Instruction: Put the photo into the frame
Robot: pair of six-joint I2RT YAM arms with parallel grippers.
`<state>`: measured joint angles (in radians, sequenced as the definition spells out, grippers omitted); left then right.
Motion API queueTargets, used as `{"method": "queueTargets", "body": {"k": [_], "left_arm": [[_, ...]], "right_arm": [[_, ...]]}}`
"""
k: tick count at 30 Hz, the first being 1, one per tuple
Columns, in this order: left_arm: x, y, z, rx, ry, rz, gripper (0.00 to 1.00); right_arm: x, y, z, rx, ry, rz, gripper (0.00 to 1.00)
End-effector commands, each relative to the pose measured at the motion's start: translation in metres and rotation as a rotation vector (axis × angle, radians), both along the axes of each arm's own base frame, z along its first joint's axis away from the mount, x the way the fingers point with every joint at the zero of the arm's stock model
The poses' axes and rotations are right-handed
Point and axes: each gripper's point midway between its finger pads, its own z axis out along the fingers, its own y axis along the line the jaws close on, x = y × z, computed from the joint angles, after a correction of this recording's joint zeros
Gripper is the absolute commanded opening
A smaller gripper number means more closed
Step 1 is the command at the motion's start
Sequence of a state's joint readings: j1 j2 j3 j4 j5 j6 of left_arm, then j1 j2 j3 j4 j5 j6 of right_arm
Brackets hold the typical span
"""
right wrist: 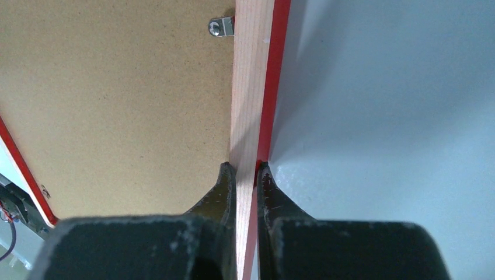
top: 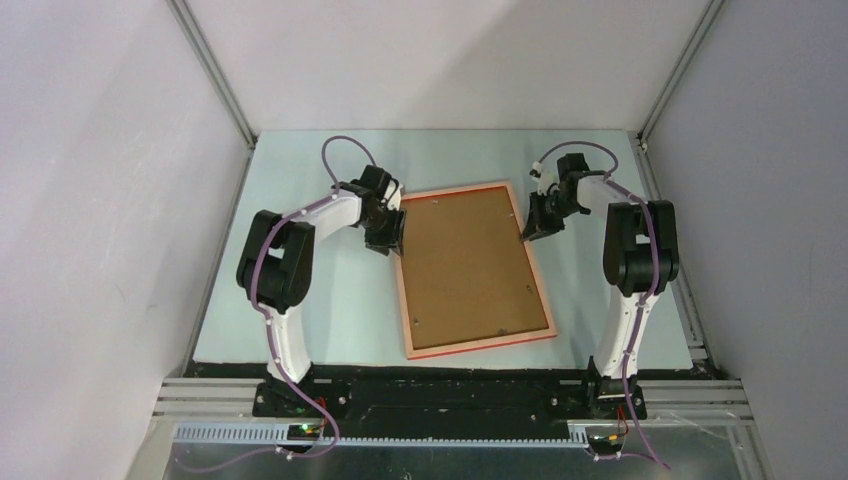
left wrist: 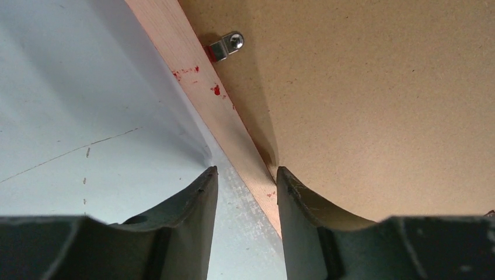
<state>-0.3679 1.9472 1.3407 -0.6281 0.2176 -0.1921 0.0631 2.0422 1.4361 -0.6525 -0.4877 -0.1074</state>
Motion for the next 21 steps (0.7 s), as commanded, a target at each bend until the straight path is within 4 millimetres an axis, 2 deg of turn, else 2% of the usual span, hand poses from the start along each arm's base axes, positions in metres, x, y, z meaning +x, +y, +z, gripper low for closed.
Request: {"method": "queueTargets", "body": {"k": [1,4,7,10,13,18,21], "left_arm": [[0.006,-0.011,0.013,-0.042,-0.026,-0.014,0.45],[0.005,-0.013,0.009,-0.042,-0.013,-0.008,0.40],[0.007,-0.014,0.006,-0.044,-0.005,-0.008,0.30],[0.013,-0.015,0.005,-0.046,-0.011,-0.013,0.19],[0.021,-0.016,0.006,-0.064,-0.010,-0.004,0.03],[0.040,-0.010,0.006,-0.068,-0.024,0.042,0.00],[0.048,-0.010,0.007,-0.062,-0.031,0.079,0.00]], "right_arm": [[-0.004,0.003,0.023,0.042,-0.036,0.013,0.00],[-0.006,0.003,0.022,0.042,-0.034,0.013,0.02],[-0.005,0.003,0.024,0.044,-0.043,0.011,0.07],[-0.005,0.003,0.027,0.047,-0.050,0.011,0.21],[-0.008,0.001,0.030,0.049,-0.046,0.016,0.33],[-0.021,-0.007,0.032,0.061,-0.034,0.024,0.56],[-0.033,-0.010,0.033,0.069,-0.023,0.032,0.63]]}}
